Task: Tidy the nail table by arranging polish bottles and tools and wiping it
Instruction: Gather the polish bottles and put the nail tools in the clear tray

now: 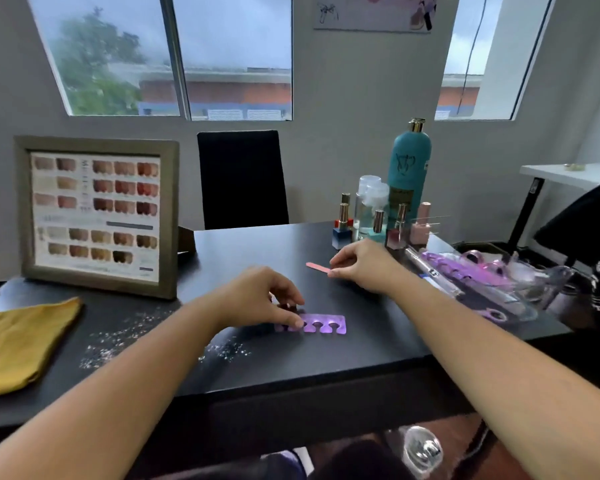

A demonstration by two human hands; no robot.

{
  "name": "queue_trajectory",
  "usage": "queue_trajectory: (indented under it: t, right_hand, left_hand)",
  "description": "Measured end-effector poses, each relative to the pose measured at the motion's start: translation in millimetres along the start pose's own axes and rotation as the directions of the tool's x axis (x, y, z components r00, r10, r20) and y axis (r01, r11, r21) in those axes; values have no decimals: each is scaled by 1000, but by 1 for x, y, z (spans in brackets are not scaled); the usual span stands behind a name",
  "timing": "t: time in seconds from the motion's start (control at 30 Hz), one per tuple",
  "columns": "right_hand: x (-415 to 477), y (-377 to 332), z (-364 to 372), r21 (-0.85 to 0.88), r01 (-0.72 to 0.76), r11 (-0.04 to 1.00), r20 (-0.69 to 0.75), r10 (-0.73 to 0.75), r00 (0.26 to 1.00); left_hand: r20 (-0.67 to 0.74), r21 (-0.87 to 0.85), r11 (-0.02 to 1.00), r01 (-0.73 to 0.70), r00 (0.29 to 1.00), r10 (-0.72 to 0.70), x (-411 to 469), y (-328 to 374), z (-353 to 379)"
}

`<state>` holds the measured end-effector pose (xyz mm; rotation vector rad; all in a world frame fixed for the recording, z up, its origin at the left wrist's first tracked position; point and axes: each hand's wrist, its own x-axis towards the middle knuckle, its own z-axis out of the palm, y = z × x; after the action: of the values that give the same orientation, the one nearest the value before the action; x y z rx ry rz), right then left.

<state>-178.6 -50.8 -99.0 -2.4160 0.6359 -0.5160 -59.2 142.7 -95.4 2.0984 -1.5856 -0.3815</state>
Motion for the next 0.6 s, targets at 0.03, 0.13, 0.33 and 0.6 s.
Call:
queue_trajectory:
  t: [0.03,0.13,0.33,0.6]
  right_hand:
    - [3,1,7,-30,-15,999,-22,15,1000]
    - [10,0,23,-153,-33,988,-98,18,995]
    - [20,-8,32,-226,-53,973,-148,19,989]
    - [12,-11,19,-52,-76,996,-64,73,995]
  left_hand:
    - [-1,1,1000,-4,1000,4,-2,-1,1]
    - [-11,-4,1000,-24,1000,24,-5,0,2]
    - [53,11,999,-30,998,29,-4,-4,-2]
    - [151,-129,992,-9,988,29,3,7,-3]
